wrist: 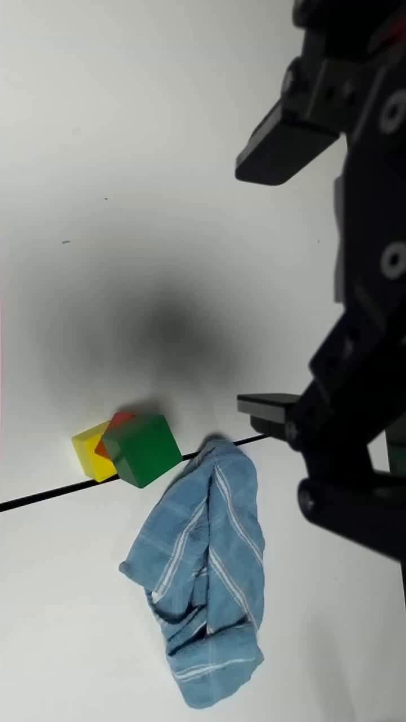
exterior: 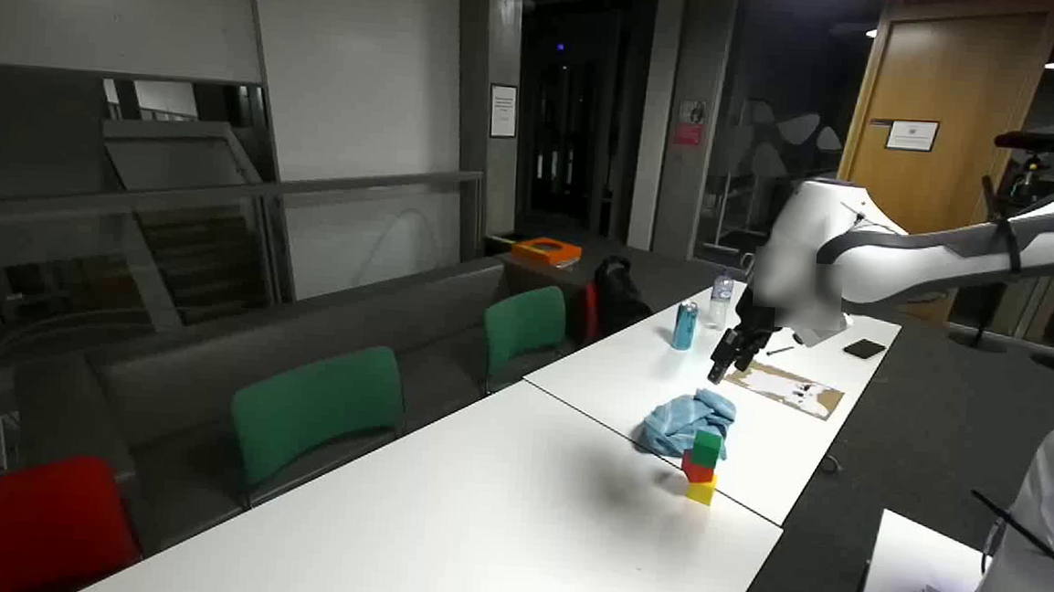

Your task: Unfold the cloth on the table

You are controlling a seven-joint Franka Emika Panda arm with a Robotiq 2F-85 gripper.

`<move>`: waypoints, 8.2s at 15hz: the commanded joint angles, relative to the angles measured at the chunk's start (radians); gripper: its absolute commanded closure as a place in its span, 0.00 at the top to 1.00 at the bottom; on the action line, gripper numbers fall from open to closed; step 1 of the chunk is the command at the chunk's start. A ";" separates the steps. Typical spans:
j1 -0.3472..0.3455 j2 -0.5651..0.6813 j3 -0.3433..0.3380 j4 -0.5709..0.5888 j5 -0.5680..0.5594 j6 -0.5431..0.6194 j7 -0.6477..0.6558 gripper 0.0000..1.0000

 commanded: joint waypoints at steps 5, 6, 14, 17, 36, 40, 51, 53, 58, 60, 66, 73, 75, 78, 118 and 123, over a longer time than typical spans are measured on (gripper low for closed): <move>0.002 0.000 -0.002 0.002 -0.001 -0.003 0.001 1.00; 0.002 0.000 -0.002 0.002 -0.001 -0.003 0.001 1.00; -0.033 0.098 -0.076 0.054 -0.274 -0.079 -0.308 1.00; -0.039 0.157 -0.174 0.077 -0.302 -0.061 -0.508 1.00; -0.083 0.298 -0.330 0.076 -0.231 0.018 -0.750 1.00; -0.082 0.298 -0.330 0.076 -0.231 0.018 -0.750 1.00; -0.054 0.382 -0.346 0.036 0.304 0.132 -0.708 1.00; -0.064 0.410 -0.355 0.026 0.413 0.176 -0.711 1.00; -0.111 0.492 -0.357 0.004 0.615 0.336 -0.694 1.00; -0.137 0.530 -0.359 0.007 0.702 0.371 -0.720 1.00; -0.171 0.647 -0.437 0.045 0.975 0.346 -0.887 1.00; -0.176 0.690 -0.449 0.037 1.028 0.352 -0.896 1.00; -0.175 0.690 -0.447 0.037 1.028 0.352 -0.896 1.00; -0.178 0.677 -0.444 0.039 1.031 0.332 -0.913 1.00; -0.494 1.179 -0.293 0.590 1.027 -0.160 -1.291 1.00; -0.520 1.222 -0.289 0.648 1.023 -0.241 -1.332 1.00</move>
